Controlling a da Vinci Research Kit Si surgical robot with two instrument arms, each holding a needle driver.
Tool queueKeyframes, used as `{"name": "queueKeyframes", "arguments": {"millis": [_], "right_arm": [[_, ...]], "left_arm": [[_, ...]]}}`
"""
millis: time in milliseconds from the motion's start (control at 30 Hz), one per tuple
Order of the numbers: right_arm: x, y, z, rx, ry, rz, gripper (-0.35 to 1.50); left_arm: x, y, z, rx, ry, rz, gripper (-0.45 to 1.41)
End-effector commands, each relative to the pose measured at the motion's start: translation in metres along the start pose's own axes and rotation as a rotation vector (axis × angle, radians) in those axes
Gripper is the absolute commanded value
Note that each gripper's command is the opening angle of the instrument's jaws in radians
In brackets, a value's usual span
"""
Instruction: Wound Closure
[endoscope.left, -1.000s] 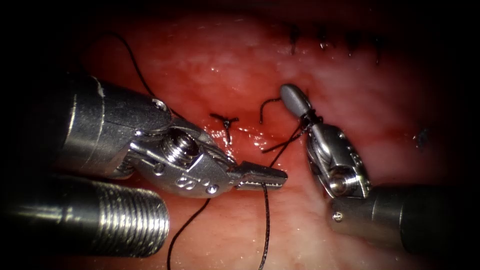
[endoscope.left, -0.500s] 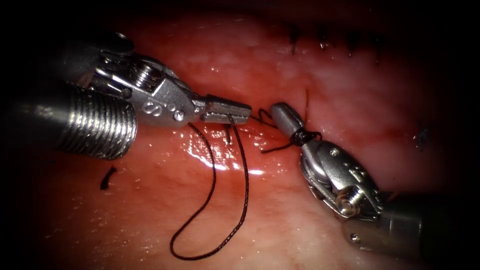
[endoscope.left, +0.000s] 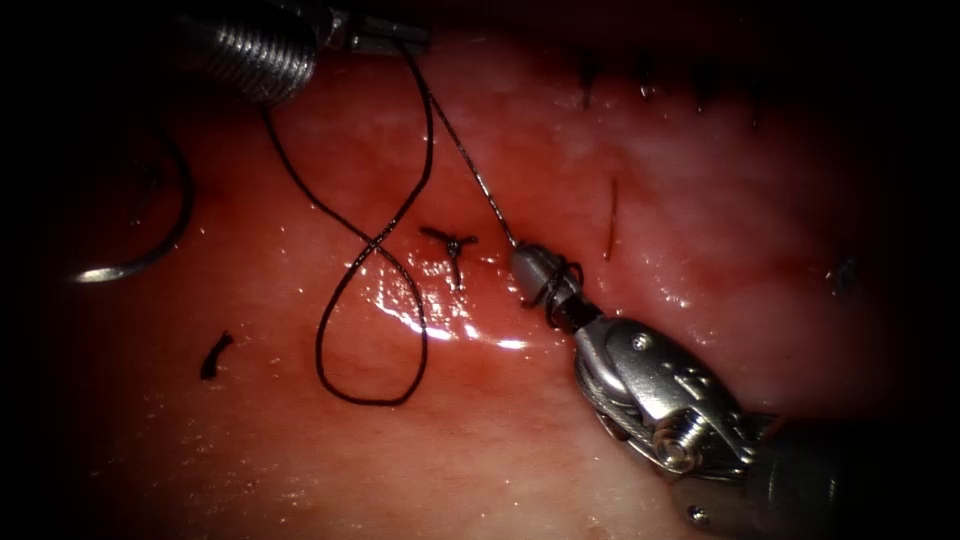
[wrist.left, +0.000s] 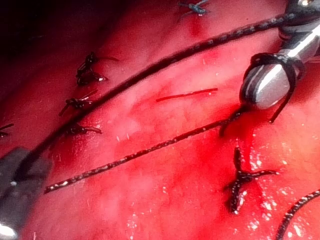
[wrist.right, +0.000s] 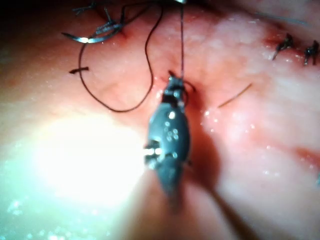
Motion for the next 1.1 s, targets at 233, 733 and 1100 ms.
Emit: {"name": "queueKeyframes", "arguments": {"millis": [233, 733, 1100], "right_arm": [[-0.0009, -0.0021, -0.0007, 0.018, -0.022, -0.036, -0.35], [-0.0015, -0.0035, -0.0034, 0.034, -0.044, -0.071, -0.35], [-0.0018, -0.0031, -0.0046, 0.030, -0.050, -0.105, -0.35]], "left_arm": [[-0.0025, -0.0036, 0.0015, 0.078, -0.009, -0.033, -0.45], [-0.0056, -0.0088, 0.0041, 0.159, -0.053, -0.066, -0.45], [-0.0058, -0.0145, 0.0081, 0.291, -0.063, -0.064, -0.45]]}}
